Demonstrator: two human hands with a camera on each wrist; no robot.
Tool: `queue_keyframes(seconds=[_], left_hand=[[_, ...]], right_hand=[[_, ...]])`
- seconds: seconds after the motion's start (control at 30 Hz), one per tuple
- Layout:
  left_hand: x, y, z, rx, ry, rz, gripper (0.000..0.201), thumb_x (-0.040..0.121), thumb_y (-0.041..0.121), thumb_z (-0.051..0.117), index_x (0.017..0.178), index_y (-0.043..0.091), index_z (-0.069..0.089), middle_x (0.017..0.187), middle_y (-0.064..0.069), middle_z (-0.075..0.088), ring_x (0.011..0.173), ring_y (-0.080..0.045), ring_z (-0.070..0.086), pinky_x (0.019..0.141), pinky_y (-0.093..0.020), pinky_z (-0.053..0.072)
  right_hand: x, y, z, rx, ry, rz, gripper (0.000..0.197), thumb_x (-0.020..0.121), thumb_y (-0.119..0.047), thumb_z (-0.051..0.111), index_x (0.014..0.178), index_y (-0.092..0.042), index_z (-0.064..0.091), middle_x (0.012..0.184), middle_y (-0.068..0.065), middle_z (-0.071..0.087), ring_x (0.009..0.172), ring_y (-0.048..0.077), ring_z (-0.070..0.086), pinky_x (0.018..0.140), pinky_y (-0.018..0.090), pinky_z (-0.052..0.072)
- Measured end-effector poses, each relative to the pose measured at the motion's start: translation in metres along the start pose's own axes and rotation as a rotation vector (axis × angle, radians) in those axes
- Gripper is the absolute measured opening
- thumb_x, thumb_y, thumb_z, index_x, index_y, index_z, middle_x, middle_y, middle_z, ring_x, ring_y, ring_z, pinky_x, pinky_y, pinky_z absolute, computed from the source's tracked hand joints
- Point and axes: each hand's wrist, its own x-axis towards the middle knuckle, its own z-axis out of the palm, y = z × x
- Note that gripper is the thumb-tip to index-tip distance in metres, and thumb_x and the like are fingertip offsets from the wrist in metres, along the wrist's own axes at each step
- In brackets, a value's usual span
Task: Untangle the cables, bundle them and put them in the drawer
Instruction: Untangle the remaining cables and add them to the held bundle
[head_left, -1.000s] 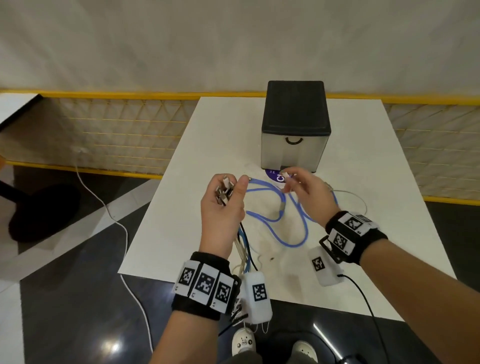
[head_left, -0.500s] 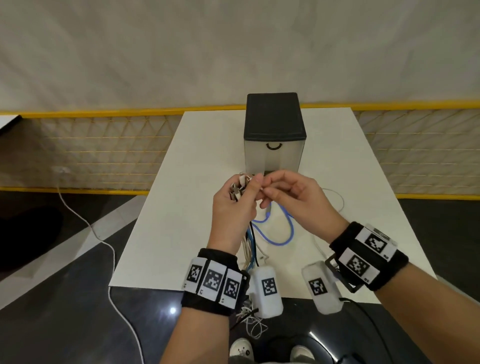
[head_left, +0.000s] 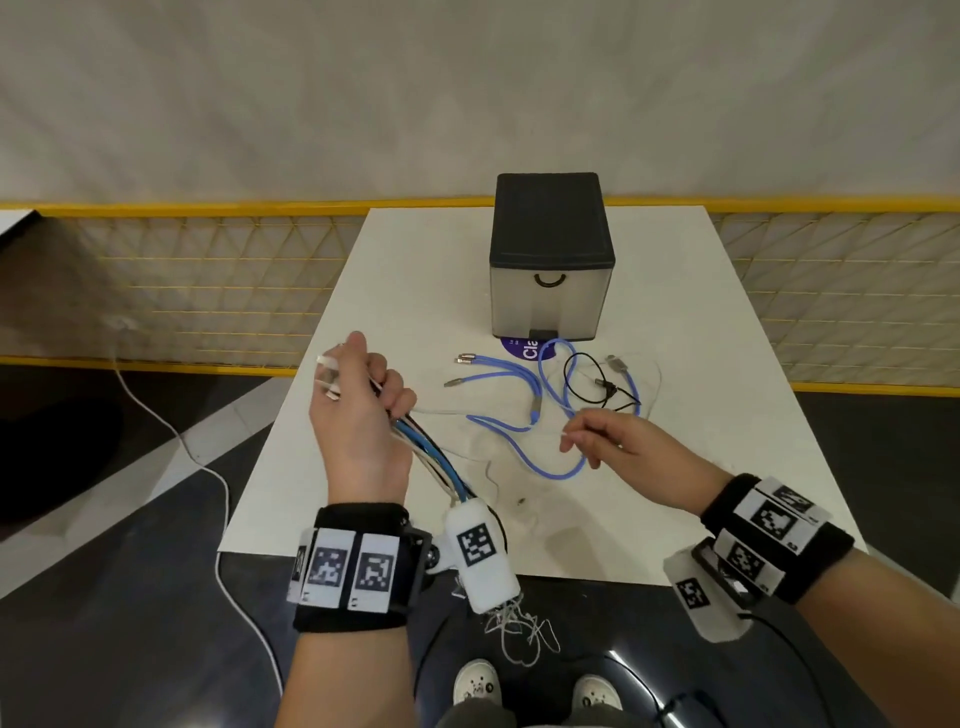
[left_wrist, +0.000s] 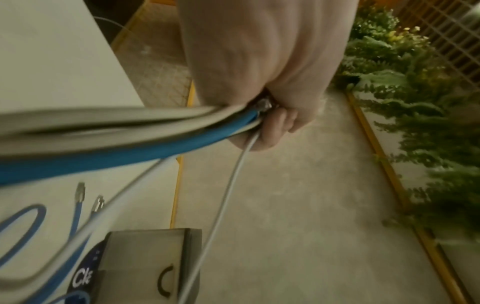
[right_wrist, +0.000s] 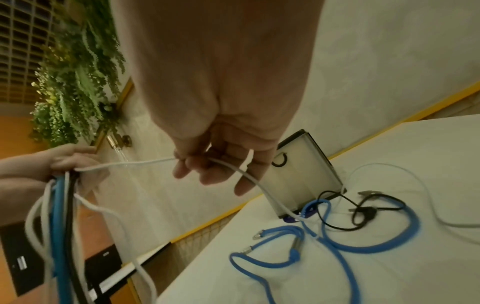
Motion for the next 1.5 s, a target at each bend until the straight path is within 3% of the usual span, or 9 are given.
queue_keyframes(seconds=[0.2,0.37,0.63,0.83,1.0,1.1,1.2,1.33,1.5], left_hand=[[-0.008,-0.004,0.002,0.198,-0.033,0.036,0.028,0.099,0.016,0.058,0.075,0.020,0.043,0.056,0.006,0.035,0.047,-0.009,0.024,0.042,-0.020,0.021],[-0.002,0.013,-0.004,0.154,0.007,0.084,0.028,0.097,0.015,0.060,0.075,0.021,0.044,0.057,0.005,0.036,0.045,-0.008,0.024,0.041,-0.019,0.021],[-0.022,-0.025,0.035,0.756,-0.374,-0.024,0.021,0.087,0.028,0.075,0.098,0.011,0.072,0.050,0.015,0.046,0.045,-0.007,0.037,0.041,-0.017,0.033],[0.000,-0.002,0.015,0.789,-0.165,0.119,0.019,0.090,0.024,0.072,0.077,0.012,0.064,0.052,0.006,0.045,0.046,-0.010,0.038,0.046,-0.022,0.037],[0.009,0.000,0.008,0.813,0.059,0.280,0.008,0.089,0.024,0.070,0.082,0.023,0.067,0.066,0.007,0.058,0.063,-0.016,0.054,0.079,-0.044,0.058],[-0.004,-0.010,0.018,0.858,-0.131,0.359,0.046,0.090,0.015,0.069,0.132,0.032,0.060,0.077,0.017,0.055,0.064,0.001,0.054,0.073,-0.014,0.052],[-0.015,-0.021,0.029,0.931,-0.343,0.390,0.075,0.091,0.017,0.070,0.150,0.045,0.033,0.077,0.027,0.050,0.069,0.001,0.053,0.068,0.003,0.039],[-0.010,-0.022,0.040,0.986,-0.359,0.290,0.046,0.091,0.030,0.071,0.135,0.031,0.057,0.069,0.018,0.055,0.064,0.000,0.058,0.059,-0.003,0.040],[-0.001,-0.016,0.036,0.613,-0.165,0.274,0.016,0.094,0.020,0.065,0.083,0.029,0.073,0.065,0.011,0.056,0.056,-0.005,0.047,0.057,-0.021,0.038]], right_hand=[[0.021,-0.040,-0.023,0.197,0.326,-0.187,0.022,0.101,-0.009,0.041,0.093,-0.021,0.057,0.086,-0.021,0.064,0.070,0.006,0.050,0.072,0.014,0.043],[0.033,-0.024,-0.055,-0.217,0.190,-0.129,0.013,0.098,-0.018,0.050,0.096,-0.016,0.062,0.089,-0.013,0.055,0.085,-0.004,0.052,0.079,0.014,0.037],[0.061,-0.068,-0.029,-0.297,0.173,-0.353,0.011,0.094,-0.012,0.056,0.096,-0.008,0.067,0.082,-0.015,0.050,0.077,0.000,0.050,0.071,0.007,0.037],[0.063,-0.023,-0.045,-0.297,0.121,-0.123,0.012,0.097,-0.023,0.053,0.089,-0.017,0.060,0.085,-0.002,0.059,0.081,0.015,0.054,0.072,0.022,0.042],[0.077,-0.002,-0.053,-0.367,0.203,0.022,0.023,0.099,-0.021,0.047,0.089,-0.015,0.067,0.089,0.002,0.062,0.085,0.023,0.058,0.076,0.027,0.045],[0.089,-0.033,-0.050,-0.413,0.226,-0.030,0.023,0.101,-0.022,0.040,0.094,-0.020,0.062,0.081,-0.003,0.063,0.077,0.016,0.059,0.074,0.032,0.049],[0.096,-0.071,-0.044,-0.493,0.153,-0.120,0.022,0.102,-0.016,0.038,0.105,-0.016,0.060,0.070,-0.015,0.050,0.057,-0.004,0.051,0.056,0.006,0.038],[0.090,-0.096,-0.037,-0.536,0.038,-0.273,0.024,0.102,-0.019,0.039,0.110,-0.014,0.061,0.091,-0.002,0.059,0.057,-0.014,0.051,0.047,0.009,0.042],[0.079,-0.094,-0.038,-0.374,-0.006,-0.190,0.020,0.102,-0.023,0.040,0.098,-0.016,0.058,0.079,-0.012,0.052,0.054,0.017,0.064,0.057,0.029,0.053]])
